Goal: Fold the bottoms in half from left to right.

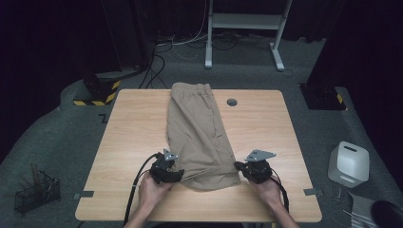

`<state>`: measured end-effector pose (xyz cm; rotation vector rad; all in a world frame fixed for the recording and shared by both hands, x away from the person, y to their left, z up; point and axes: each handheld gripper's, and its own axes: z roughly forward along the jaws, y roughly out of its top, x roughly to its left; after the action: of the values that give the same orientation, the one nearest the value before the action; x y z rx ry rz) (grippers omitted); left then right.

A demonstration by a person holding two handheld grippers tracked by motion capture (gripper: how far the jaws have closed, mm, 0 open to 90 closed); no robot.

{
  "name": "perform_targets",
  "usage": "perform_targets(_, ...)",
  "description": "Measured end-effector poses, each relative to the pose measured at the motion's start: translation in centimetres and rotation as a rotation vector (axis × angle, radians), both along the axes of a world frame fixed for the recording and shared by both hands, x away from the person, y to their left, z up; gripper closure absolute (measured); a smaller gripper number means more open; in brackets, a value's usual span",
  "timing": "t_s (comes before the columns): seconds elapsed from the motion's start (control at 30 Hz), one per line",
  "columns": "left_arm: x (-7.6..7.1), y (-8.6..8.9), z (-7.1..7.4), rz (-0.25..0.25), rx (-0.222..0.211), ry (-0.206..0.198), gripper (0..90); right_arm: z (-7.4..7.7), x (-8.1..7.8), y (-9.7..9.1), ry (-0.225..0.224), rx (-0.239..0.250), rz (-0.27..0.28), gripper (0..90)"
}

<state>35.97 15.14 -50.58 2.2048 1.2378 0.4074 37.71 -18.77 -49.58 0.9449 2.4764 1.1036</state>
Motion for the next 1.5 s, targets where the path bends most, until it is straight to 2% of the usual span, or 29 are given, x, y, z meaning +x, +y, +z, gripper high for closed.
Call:
perform_targets(0.03, -0.2, 0.1, -0.1, 0.002, -0.005, -0.003, 38.3, -0.2, -0.2, 0.0, 0.006, -0.010, 0.014, 86.2)
perform_targets(0.1, -0.5, 0.4, 0.0, 0.010, -0.041, -0.003, 38.4, -0.5, -0.6, 0.2, -0.001, -0.004, 0.022, 74.7)
perform_targets(0.17, -0.5, 0.8, 0.4, 0.014, -0.064, -0.028, 38.3, 0.0, -0.7, 0.4, -0.048, 0.027, -0.013, 64.6)
perform_targets(0.23, -0.2, 1.2, 1.0, 0.029, -0.117, -0.061, 38.3, 1.0, -0.2, 0.7, -0.076, 0.079, -0.056, 60.8)
perform_targets(0.33, 0.3, 1.3, 1.3, 0.039, -0.127, -0.098, 39.5, 1.6, 1.4, 1.6, -0.067, 0.081, -0.098, 58.4)
perform_targets(0.43, 0.9, 0.8, 0.8, 0.030, -0.111, -0.072, 43.0, 0.6, 3.5, 2.6, -0.005, 0.059, -0.129, 57.8)
perform_targets(0.5, 1.1, 0.4, 0.2, 0.016, -0.080, -0.063, 48.6, -0.2, 4.3, 3.1, 0.016, 0.035, -0.139, 60.8)
perform_targets(0.6, 1.1, 0.0, -0.4, 0.007, -0.062, -0.069, 57.2, -1.4, 5.0, 3.5, 0.050, 0.005, -0.124, 79.8)
perform_targets(0.67, 1.1, 0.1, -0.5, 0.009, -0.064, -0.072, 63.7, -1.5, 4.9, 3.7, 0.033, -0.006, -0.119, 88.5)
perform_targets(0.8, 1.0, 0.6, -0.6, 0.000, -0.037, -0.072, 69.7, -0.6, 4.5, 2.7, -0.040, 0.004, -0.154, 89.6)
perform_targets(0.87, 0.8, 0.8, -0.7, -0.005, -0.063, -0.068, 69.4, -0.2, 4.6, 2.0, -0.045, 0.011, -0.177, 89.5)
perform_targets(0.9, 0.7, 0.7, -0.7, -0.010, -0.061, -0.070, 68.8, -0.2, 4.7, 1.8, -0.043, 0.003, -0.183, 89.3)
perform_targets(0.97, 0.6, 0.5, -0.6, 0.000, -0.039, -0.080, 64.9, -0.7, 5.0, 2.2, -0.029, -0.058, -0.191, 86.0)
perform_targets(1.0, 0.5, 0.5, -0.5, 0.008, -0.040, -0.079, 58.8, -1.0, 5.1, 2.4, -0.021, -0.086, -0.205, 79.5)
perform_targets(1.03, 0.4, 0.6, -0.4, 0.007, -0.051, -0.084, 52.2, -1.1, 5.1, 2.5, -0.024, -0.092, -0.214, 73.9)
perform_targets(1.13, -0.4, 0.7, 0.2, -0.006, -0.084, -0.102, 41.0, -0.5, 4.3, 2.7, -0.043, -0.056, -0.198, 60.6)
perform_targets(1.2, -1.1, 0.8, 0.5, -0.011, -0.102, -0.096, 35.5, -0.1, 3.5, 3.0, -0.052, -0.051, -0.177, 54.4)
perform_targets(1.27, -1.8, 1.1, 0.3, -0.009, -0.110, -0.090, 34.5, -0.2, 3.1, 3.3, -0.030, -0.044, -0.159, 51.1)
perform_targets(1.3, -2.1, 1.1, 0.0, -0.007, -0.107, -0.077, 33.7, -0.5, 2.9, 3.4, -0.019, -0.050, -0.153, 49.8)
perform_targets(1.33, -2.2, 1.1, -0.4, -0.009, -0.086, -0.061, 32.8, -0.8, 2.8, 3.5, -0.011, -0.064, -0.150, 48.9)
perform_targets(1.4, -2.5, 1.2, -0.9, -0.005, -0.094, -0.037, 30.8, -1.7, 2.8, 3.4, 0.010, -0.081, -0.160, 47.0)
perform_targets(1.5, -2.9, 1.3, -0.6, -0.011, -0.095, -0.051, 30.6, -2.2, 2.8, 2.8, 0.030, -0.050, -0.182, 45.2)
